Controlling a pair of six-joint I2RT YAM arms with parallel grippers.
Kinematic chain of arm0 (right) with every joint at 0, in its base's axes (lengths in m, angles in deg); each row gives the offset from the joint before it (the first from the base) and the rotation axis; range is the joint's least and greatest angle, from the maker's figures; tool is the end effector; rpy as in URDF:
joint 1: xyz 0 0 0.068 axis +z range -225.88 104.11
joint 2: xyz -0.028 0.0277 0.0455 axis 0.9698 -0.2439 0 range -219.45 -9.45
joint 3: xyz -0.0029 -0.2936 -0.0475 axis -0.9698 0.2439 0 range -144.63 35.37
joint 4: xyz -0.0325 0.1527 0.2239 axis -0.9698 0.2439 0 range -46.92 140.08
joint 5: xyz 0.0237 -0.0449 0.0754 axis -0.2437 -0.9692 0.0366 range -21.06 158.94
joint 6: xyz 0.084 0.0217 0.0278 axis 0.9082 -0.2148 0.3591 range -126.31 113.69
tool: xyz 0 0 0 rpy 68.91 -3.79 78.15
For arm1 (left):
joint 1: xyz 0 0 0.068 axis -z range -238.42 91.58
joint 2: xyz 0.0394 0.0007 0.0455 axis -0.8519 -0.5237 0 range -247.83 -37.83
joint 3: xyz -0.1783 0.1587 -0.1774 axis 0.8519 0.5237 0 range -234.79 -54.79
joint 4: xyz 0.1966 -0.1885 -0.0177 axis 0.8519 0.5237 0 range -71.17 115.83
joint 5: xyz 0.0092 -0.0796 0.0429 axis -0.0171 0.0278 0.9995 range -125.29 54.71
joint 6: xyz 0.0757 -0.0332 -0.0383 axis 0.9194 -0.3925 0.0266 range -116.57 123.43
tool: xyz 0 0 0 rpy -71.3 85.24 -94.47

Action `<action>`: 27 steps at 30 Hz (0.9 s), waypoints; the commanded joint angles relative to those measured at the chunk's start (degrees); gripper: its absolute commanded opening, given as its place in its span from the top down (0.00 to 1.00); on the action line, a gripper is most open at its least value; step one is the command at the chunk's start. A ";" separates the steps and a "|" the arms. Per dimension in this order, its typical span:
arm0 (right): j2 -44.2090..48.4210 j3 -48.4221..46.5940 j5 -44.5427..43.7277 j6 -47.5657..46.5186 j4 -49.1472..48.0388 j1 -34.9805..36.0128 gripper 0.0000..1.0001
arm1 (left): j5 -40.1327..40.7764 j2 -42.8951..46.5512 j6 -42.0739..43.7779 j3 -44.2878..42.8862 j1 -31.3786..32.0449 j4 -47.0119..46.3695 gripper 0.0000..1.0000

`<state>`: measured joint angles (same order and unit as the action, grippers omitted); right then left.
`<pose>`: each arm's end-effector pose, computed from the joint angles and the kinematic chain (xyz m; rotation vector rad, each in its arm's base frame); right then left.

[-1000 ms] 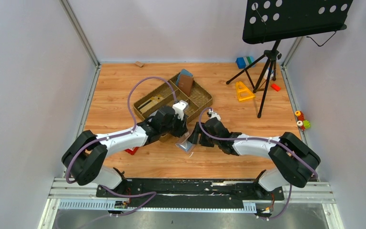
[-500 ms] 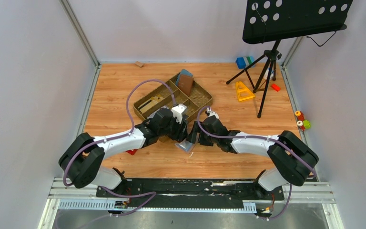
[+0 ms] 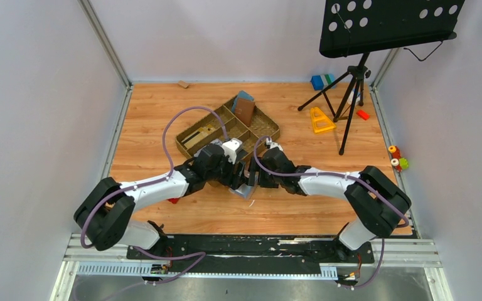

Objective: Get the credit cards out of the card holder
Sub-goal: Open the card holder at the center of the board.

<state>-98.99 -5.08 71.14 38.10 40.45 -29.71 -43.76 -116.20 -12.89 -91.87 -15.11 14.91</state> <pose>0.2323 0.2465 0.1350 -0.0583 2.5297 0.7523 0.2229 -0.2266 0.1783 0.6226 2.2311 -0.7178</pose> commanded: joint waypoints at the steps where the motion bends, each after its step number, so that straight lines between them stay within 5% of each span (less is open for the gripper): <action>1: -2.32 -3.35 2.18 -0.61 -2.05 0.64 0.26 | -2.37 -3.58 0.79 -3.43 1.08 0.18 0.25; 27: 1.65 -5.69 -0.01 -2.39 2.34 0.13 0.26 | -0.88 7.89 -0.43 3.06 0.99 1.81 0.24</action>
<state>-98.71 -7.68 71.34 35.74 44.86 -29.41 -43.65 -111.41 -12.73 -89.86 -14.79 15.72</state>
